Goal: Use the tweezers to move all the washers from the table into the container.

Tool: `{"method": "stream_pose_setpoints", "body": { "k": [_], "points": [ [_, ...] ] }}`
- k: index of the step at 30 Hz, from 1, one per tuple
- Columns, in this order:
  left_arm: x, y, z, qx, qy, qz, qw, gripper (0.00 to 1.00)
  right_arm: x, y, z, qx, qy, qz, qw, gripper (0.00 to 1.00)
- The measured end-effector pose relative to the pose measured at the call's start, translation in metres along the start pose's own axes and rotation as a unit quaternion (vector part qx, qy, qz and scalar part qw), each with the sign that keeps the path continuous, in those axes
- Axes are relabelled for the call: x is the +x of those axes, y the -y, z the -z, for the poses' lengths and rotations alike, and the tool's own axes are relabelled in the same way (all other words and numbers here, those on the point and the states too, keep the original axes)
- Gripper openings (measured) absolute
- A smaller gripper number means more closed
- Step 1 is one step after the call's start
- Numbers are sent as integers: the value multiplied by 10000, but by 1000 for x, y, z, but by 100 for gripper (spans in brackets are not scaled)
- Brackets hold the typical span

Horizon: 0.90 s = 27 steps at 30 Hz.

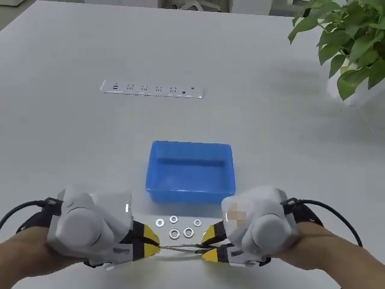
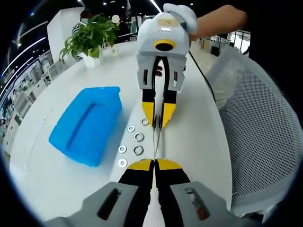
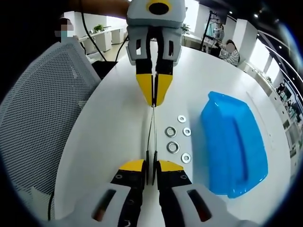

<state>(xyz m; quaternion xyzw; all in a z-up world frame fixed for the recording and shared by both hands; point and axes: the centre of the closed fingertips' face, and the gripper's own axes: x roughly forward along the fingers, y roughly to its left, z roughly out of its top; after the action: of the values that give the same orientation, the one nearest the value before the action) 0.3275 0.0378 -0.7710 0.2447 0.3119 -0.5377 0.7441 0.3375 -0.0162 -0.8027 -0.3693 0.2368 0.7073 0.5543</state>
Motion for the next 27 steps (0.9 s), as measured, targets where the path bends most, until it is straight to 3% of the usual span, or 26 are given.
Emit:
{"method": "stream_pose_setpoints", "body": {
  "k": [13,27],
  "points": [
    [-13,-1,-35,242,205,52,9995,5,-6,1,-2,163,24,104,9998,11],
    [-18,1,-74,308,505,102,9982,5,-12,2,-8,321,132,189,9992,11]
  ]
}}
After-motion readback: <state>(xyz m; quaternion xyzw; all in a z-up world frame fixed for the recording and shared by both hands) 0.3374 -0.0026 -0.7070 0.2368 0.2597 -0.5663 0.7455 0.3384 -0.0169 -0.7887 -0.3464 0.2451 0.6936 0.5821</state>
